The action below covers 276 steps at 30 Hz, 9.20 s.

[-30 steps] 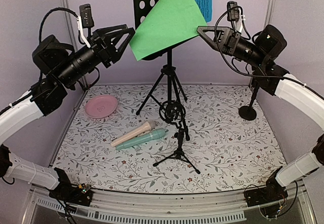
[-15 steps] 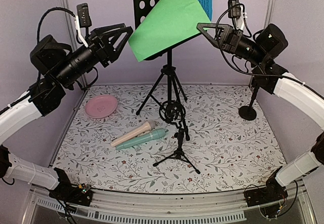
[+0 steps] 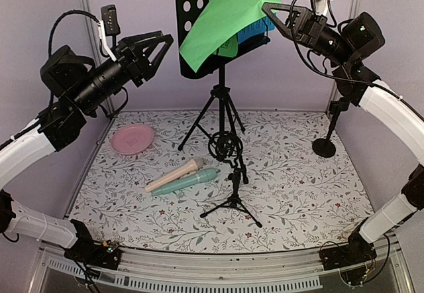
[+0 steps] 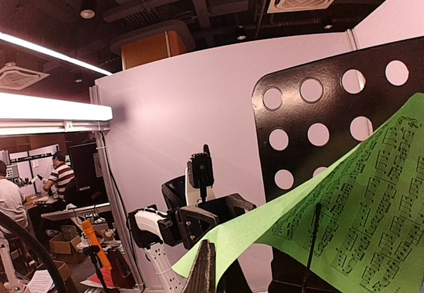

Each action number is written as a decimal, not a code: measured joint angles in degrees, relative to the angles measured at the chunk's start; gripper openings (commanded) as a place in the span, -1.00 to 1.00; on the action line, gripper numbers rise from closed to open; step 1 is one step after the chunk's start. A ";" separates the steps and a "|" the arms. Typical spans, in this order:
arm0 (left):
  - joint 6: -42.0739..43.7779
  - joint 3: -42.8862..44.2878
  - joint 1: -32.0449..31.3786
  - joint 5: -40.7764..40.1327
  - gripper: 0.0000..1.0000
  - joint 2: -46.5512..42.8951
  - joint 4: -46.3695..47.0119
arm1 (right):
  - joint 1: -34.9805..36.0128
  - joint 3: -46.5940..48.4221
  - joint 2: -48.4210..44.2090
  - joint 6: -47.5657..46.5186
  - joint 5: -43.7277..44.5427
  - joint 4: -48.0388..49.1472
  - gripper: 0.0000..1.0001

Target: Pack up the instrument practice props

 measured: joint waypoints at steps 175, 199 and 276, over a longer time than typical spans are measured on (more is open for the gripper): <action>0.81 -0.92 4.63 -4.83 0.94 2.89 -0.07 | -19.12 -20.96 16.33 2.47 39.95 -51.15 0.27; 2.38 -2.36 5.25 -4.85 0.77 3.63 1.64 | -16.72 -38.29 0.79 -10.58 16.17 -35.71 0.44; 7.21 -7.78 14.82 9.25 -0.10 4.76 8.68 | -7.08 -30.73 -25.03 -27.36 10.64 -29.46 0.61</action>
